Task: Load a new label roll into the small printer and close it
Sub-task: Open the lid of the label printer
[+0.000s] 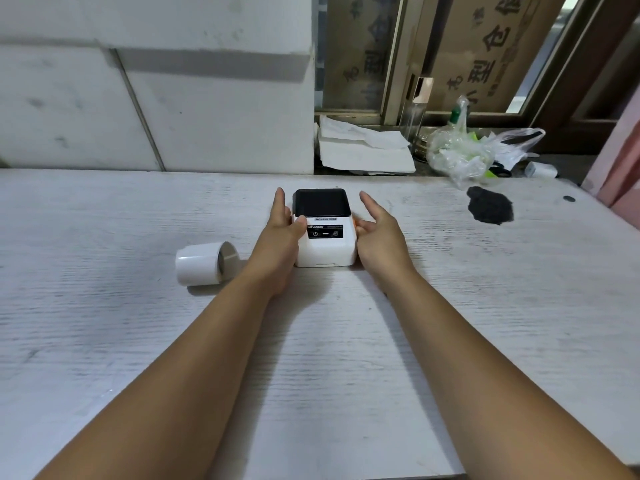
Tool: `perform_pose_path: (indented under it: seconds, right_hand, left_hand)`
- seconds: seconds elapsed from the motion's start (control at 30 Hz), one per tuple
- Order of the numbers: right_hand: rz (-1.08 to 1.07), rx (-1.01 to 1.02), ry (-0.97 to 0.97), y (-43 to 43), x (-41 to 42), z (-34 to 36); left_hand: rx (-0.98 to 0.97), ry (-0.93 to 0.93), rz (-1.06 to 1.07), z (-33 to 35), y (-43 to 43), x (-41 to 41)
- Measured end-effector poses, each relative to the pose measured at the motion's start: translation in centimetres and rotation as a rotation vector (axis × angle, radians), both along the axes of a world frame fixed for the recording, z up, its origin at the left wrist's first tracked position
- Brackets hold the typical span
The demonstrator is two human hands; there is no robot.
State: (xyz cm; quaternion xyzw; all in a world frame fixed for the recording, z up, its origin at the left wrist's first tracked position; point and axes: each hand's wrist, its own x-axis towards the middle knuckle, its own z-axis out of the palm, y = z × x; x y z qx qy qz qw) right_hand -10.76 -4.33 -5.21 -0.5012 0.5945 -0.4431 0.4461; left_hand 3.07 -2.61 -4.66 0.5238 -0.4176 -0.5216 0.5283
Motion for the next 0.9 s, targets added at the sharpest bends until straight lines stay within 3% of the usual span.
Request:
perform_pose_path:
  seconds: [0.4, 0.73, 0.9]
  right_hand:
    - [-0.047, -0.086, 0.105, 1.0, 0.3, -0.1]
    - [-0.092, -0.167, 0.153, 1.2, 0.6, 0.3]
    - [-0.228, -0.113, -0.023, 0.9, 0.1, 0.4]
  left_hand:
    - [0.036, 0.052, 0.033, 0.6, 0.4, 0.5]
    - [0.007, -0.327, 0.236, 0.3, 0.4, 1.0]
    - [-0.046, -0.425, 0.178, 0.3, 0.5, 0.9]
